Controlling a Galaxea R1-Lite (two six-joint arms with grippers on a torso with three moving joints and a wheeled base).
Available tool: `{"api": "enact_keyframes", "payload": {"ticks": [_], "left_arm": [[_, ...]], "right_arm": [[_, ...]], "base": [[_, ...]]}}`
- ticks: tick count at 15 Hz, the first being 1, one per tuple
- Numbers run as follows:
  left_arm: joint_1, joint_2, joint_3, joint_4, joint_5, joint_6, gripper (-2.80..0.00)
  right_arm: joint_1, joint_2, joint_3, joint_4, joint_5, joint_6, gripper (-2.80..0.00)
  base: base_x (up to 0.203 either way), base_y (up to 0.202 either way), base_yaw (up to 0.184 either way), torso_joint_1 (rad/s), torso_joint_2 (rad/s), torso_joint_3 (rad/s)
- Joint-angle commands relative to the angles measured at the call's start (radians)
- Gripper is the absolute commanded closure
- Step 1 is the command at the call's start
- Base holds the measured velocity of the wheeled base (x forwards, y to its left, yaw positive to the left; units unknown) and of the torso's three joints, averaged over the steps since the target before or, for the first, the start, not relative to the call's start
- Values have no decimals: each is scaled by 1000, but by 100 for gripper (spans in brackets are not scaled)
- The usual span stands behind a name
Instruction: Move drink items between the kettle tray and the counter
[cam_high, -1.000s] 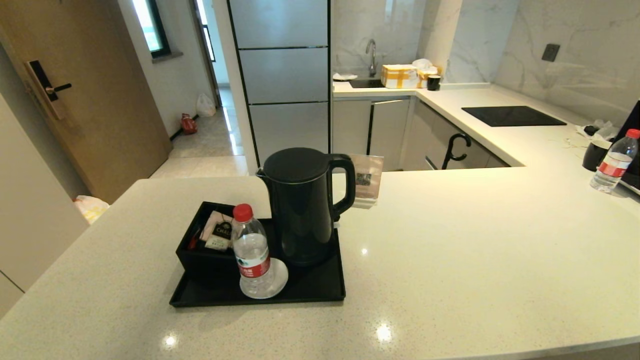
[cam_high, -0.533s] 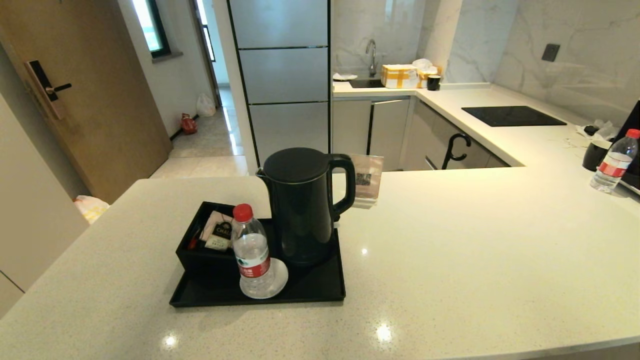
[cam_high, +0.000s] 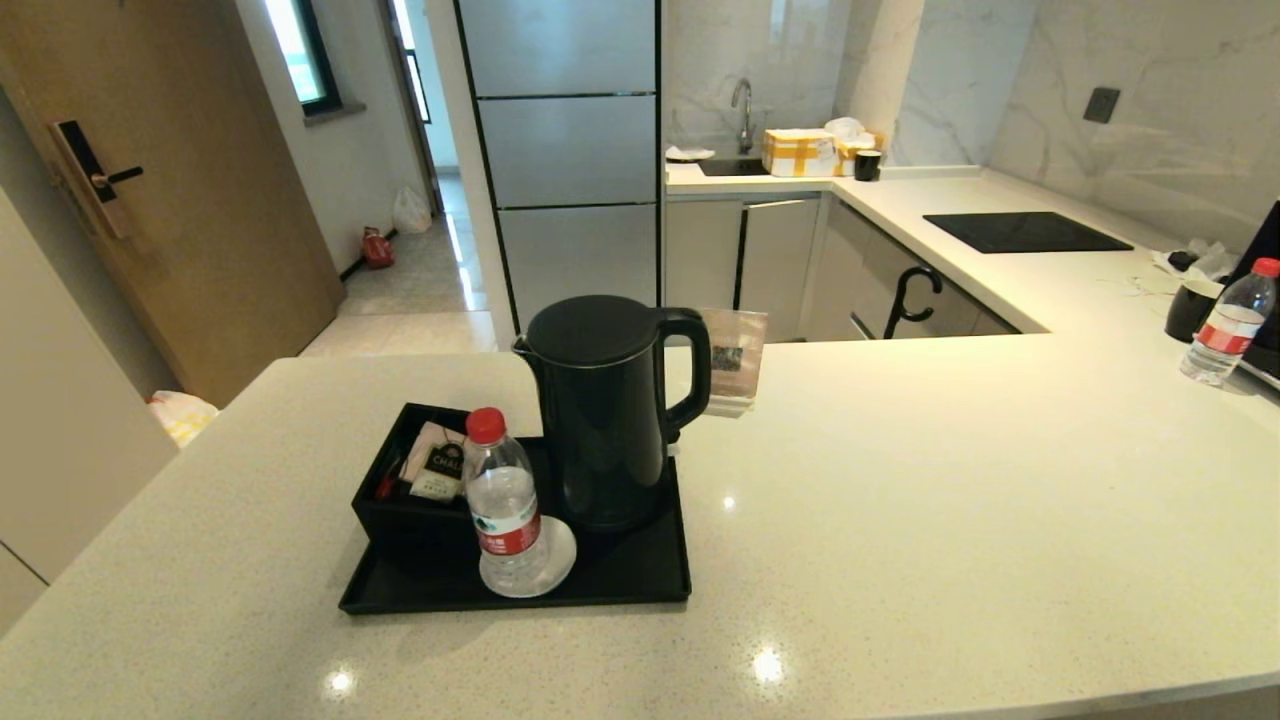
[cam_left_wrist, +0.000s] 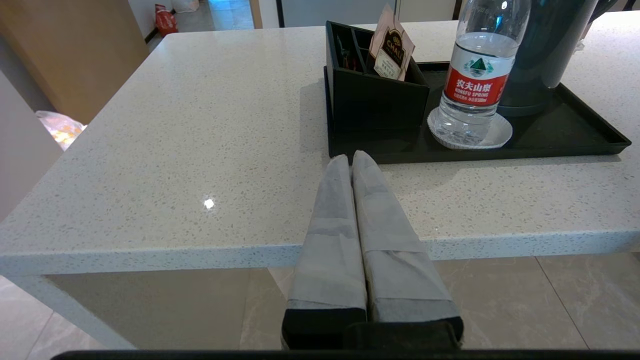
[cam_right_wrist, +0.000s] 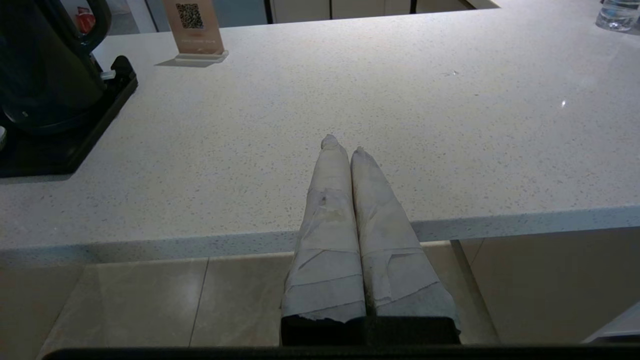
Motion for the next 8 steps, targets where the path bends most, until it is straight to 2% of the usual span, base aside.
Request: {"api": "enact_keyframes", "payload": {"ticks": [1, 8], "left_arm": [[0, 0, 2, 0, 0, 0, 0], [0, 0, 0, 1, 0, 0, 0]], "right_arm": [[0, 1, 0, 0, 1, 0, 0], [0, 1, 0, -2, 1, 0, 0]], "base": [[0, 0, 0, 0, 0, 0], [0, 0, 0, 0, 0, 0]]}}
